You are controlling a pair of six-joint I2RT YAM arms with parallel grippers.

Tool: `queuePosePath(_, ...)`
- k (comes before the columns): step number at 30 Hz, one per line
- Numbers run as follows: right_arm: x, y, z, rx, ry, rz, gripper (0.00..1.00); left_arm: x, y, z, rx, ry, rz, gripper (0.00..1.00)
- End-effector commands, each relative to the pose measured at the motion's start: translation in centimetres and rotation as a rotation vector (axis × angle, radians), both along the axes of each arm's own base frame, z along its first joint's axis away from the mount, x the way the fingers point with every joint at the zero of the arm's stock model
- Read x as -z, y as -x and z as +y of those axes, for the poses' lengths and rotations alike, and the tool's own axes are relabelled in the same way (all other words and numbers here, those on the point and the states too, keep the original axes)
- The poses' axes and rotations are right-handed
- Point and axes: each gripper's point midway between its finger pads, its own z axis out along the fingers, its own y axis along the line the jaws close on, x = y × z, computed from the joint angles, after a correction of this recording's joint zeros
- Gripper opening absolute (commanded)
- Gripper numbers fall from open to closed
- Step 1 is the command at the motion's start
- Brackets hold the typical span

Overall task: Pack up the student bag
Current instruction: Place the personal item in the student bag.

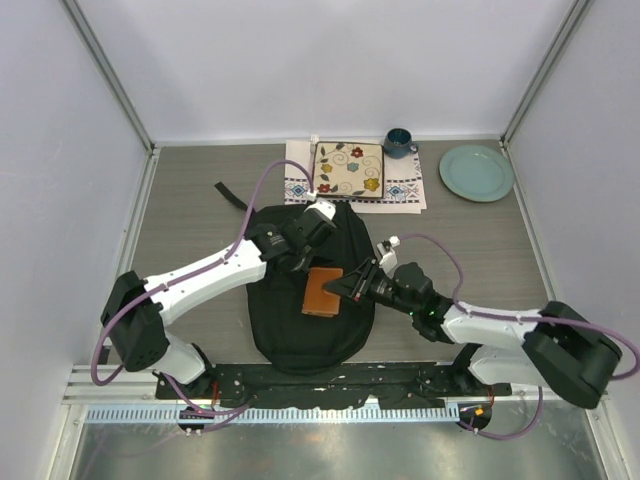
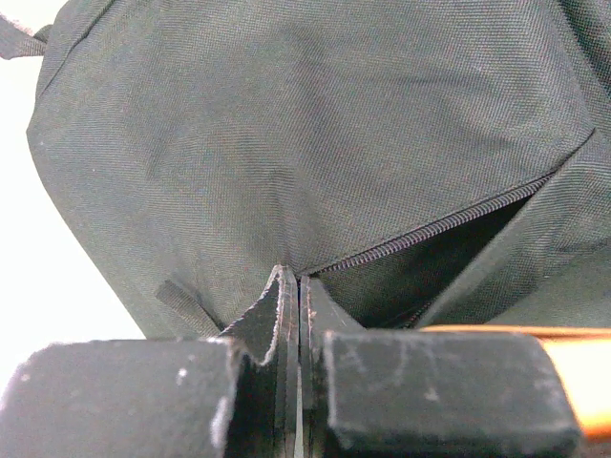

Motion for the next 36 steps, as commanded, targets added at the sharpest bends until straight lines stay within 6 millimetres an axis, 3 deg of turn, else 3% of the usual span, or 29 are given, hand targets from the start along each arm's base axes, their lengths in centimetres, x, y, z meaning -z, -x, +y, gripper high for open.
queuePosePath(1, -4.3, -2.4, 1.9, 0.074, -0.207, -0.044, 0.0, -2.6, -0.5, -1.4, -0.019, 0.112, -0.036, 0.0)
queuePosePath(6, -3.6, -4.1, 3.4, 0.098, -0.256, 0.004, 0.0, -2.8, -0.2, -1.3, -0.014, 0.117, -0.033, 0.0)
queuePosePath(7, -4.3, -4.4, 3.7, 0.1, -0.293, -0.008, 0.0, -2.8, -0.2, -1.3, -0.012, 0.12, -0.032, 0.0)
queuePosePath(8, -3.3, -4.7, 3.9, 0.109, -0.289, 0.014, 0.0, -3.1, -0.1, -1.2, -0.013, 0.128, -0.037, 0.0)
queuePosePath(10, -3.6, -5.4, 3.8, 0.143, -0.342, 0.027, 0.0, -3.2, 0.0, -1.0, -0.012, 0.126, -0.037, 0.0)
queuePosePath(12, -2.6, -6.2, 3.9, 0.168, -0.35, 0.044, 0.0, -3.3, 0.2, -0.8, -0.01, 0.127, -0.039, 0.0)
queuePosePath(13, -3.2, -6.4, 3.9, 0.182, -0.387, 0.039, 0.0, -3.3, 0.2, -0.7, -0.011, 0.125, -0.039, 0.0)
queuePosePath(14, -2.2, -6.9, 3.9, 0.201, -0.382, 0.057, 0.0, -3.2, 0.3, -0.6, -0.009, 0.124, -0.037, 0.0)
queuePosePath(18, -1.7, -8.3, 2.6, 0.308, -0.416, 0.062, 0.0, -3.5, 0.6, -0.5, -0.005, 0.133, -0.034, 0.0)
queuePosePath(21, -2.6, -8.9, 1.8, 0.36, -0.424, 0.018, 0.0, -3.3, 1.0, -0.6, 0.006, 0.141, -0.014, 0.0)
queuePosePath(23, -2.4, -9.1, 1.3, 0.393, -0.383, -0.006, 0.0, -2.9, 1.2, -0.7, 0.008, 0.141, 0.0, 0.0)
queuePosePath(24, -3.3, -9.0, 0.9, 0.4, -0.387, -0.03, 0.0, -2.8, 1.2, -0.7, 0.007, 0.142, 0.004, 0.0)
queuePosePath(26, -2.8, -9.4, 0.2, 0.444, -0.324, -0.038, 0.0, -2.4, 1.4, -0.8, 0.004, 0.144, 0.016, 0.0)
queuePosePath(27, -1.4, -9.5, -0.2, 0.465, -0.254, -0.023, 0.0, -2.3, 1.5, -1.0, -0.001, 0.157, 0.026, 0.0)
queuePosePath(28, -2.7, -9.5, -0.7, 0.479, -0.254, -0.05, 0.0, -2.3, 1.7, -1.1, -0.001, 0.166, 0.031, 0.0)
queuePosePath(30, -1.1, -9.8, -1.5, 0.526, -0.136, -0.041, 0.0, -2.5, 1.7, -1.6, -0.008, 0.205, 0.039, 0.0)
queuePosePath(31, -1.9, -9.8, -1.9, 0.538, -0.128, -0.053, 0.0, -2.6, 1.7, -1.8, -0.01, 0.215, 0.041, 0.0)
queuePosePath(36, -0.5, -9.4, -2.0, 0.546, 0.006, -0.041, 0.0, -2.8, 1.5, -2.7, -0.014, 0.248, 0.046, 0.0)
